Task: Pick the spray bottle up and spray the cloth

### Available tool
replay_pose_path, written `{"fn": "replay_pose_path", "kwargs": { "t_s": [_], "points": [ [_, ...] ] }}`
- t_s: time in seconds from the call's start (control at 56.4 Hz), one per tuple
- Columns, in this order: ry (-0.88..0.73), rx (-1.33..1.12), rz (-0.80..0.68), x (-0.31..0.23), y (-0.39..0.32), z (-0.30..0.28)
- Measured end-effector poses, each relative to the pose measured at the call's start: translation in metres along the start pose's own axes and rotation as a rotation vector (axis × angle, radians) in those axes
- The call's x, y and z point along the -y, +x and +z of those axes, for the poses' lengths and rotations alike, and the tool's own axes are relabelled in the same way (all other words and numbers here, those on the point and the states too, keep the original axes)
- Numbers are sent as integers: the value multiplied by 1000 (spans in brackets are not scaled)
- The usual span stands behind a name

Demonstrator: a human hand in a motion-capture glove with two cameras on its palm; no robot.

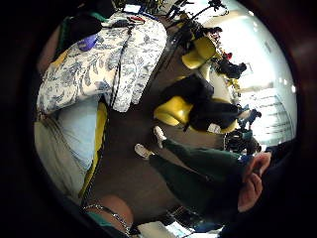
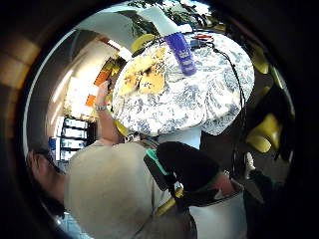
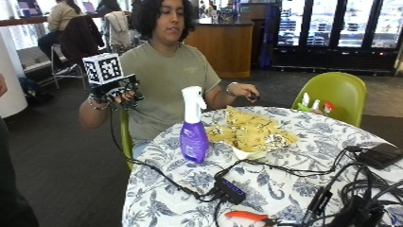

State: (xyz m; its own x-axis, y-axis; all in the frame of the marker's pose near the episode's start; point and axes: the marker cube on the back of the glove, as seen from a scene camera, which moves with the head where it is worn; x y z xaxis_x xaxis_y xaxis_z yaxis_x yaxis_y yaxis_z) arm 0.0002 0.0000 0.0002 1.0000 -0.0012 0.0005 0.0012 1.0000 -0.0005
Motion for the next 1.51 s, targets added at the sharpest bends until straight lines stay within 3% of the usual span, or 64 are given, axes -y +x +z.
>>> {"fn": "replay_pose_path", "kwargs": {
  "t_s": [0.515, 0.639, 0.816, 1.082, 1.331, 1.508],
  "points": [
    [4, -1, -3, 5, 2, 0],
    [65, 46, -7, 16, 1, 1],
    [115, 299, -19, 44, -5, 11],
    [247, 927, -2, 98, -33, 42],
    [279, 1026, 124, 145, -48, 70],
    [294, 1024, 132, 175, -49, 77]
  ]
}}
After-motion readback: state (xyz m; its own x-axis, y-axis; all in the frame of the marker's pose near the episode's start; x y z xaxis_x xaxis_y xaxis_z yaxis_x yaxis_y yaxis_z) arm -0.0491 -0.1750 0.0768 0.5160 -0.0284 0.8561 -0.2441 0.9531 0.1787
